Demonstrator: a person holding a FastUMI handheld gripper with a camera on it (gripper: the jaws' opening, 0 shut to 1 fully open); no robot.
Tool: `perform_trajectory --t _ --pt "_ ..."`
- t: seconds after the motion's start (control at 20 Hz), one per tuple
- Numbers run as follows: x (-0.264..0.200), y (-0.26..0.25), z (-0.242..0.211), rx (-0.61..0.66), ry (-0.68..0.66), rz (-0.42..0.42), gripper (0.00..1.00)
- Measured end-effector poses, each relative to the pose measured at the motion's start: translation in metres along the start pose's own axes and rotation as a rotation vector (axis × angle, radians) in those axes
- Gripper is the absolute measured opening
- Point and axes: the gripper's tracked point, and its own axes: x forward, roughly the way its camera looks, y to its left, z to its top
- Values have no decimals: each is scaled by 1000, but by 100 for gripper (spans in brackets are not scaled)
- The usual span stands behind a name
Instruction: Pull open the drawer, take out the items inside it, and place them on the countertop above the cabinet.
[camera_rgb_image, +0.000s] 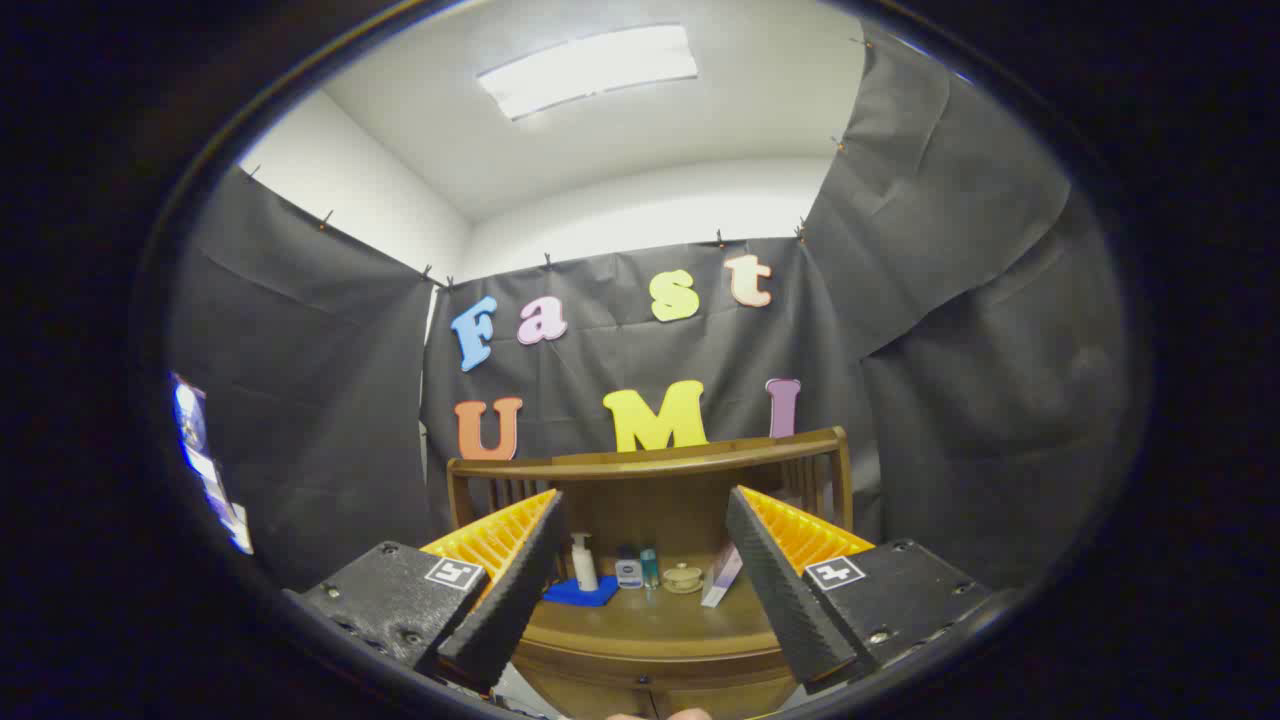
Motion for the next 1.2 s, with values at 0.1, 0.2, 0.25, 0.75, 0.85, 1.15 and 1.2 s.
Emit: perform_trajectory --t 0.1,0.2,0.25,0.75,0.85,1.15,1.2 --pt "-2 -3 0 -2 1 -9 100" --pt "-3 -2 1 -12 -7 -8 100" --pt "-2 -2 0 -18 -10 -10 100" --pt "1 4 -12 -22 6 -20 100" --pt "4 4 -27 -9 17 -19 100" --pt "24 9 -93 5 73 -31 100" --pt "30 9 -108 4 91 -38 100"
